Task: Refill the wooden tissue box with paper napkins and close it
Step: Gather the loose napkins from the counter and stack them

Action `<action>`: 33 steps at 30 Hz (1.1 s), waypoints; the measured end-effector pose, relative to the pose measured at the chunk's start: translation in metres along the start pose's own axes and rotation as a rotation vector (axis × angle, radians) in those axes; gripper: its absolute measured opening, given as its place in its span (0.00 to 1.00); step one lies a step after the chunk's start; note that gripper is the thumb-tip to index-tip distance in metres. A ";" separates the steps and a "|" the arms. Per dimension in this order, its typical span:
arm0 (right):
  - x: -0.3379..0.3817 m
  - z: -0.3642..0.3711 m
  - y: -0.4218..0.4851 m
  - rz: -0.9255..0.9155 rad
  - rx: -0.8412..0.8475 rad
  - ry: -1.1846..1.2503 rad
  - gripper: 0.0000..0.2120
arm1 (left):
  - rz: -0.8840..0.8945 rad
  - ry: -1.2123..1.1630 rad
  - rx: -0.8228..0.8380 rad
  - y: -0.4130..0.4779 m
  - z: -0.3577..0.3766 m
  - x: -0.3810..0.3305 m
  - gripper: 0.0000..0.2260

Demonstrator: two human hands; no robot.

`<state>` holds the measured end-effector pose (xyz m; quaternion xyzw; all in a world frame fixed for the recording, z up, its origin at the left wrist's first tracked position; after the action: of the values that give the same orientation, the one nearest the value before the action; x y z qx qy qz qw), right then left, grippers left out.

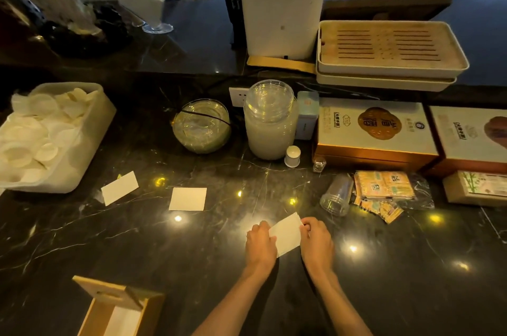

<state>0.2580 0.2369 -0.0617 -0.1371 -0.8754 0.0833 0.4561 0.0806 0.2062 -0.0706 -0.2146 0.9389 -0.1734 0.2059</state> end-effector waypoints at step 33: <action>0.160 0.064 -0.111 0.135 0.414 0.626 0.10 | 0.054 -0.721 -0.029 -0.048 -0.213 0.128 0.12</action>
<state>0.1000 0.1805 0.0556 -0.1181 -0.6475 0.2424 0.7128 -0.1070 0.1555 0.0915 -0.2402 0.8135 -0.0678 0.5252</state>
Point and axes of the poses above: each hand's wrist, its own y-axis towards the middle knuckle, its own z-axis out of the palm, x = y × z, the point moved 10 cm from there along y, towards the middle knuckle, and after that the axes turned 11 degrees about y, right-handed, at the moved point
